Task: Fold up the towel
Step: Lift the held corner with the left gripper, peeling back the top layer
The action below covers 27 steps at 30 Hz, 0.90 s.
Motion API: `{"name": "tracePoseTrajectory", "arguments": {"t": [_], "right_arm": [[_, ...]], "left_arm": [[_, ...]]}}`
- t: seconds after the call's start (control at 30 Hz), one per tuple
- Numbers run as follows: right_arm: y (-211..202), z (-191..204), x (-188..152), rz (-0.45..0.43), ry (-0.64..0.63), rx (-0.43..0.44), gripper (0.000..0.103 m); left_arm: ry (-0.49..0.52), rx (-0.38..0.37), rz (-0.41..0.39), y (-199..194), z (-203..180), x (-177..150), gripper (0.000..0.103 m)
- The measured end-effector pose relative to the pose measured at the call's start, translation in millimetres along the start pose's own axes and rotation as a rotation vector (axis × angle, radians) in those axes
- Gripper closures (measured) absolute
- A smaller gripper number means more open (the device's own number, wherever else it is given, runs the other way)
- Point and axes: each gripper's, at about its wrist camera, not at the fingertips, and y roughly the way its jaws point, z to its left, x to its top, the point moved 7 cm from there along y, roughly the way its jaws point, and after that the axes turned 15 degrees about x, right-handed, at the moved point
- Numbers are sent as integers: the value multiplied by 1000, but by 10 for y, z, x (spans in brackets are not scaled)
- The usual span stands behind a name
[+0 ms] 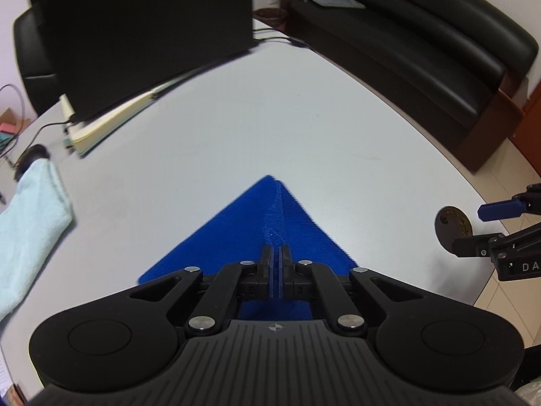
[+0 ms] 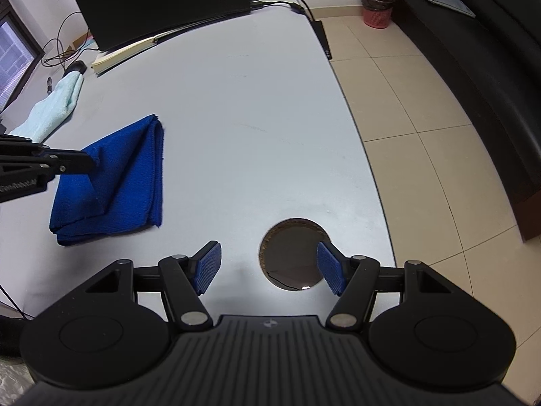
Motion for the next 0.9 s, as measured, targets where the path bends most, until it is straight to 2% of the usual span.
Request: {"name": "tracePoseTrajectory", "arguments": {"t": [0.57,0.73,0.9], "right_arm": [[405,715,181,50,-115,99,39],[474,893,202,58,-135,118,39],[537,1035,225,70,-157,123,39]], "left_arm": [[-174,150,-48,-468,968,-180,100],[-209,149,-44,-565,1154,-212,100],[-189,116,-22,-557,1129,-267,100]]}}
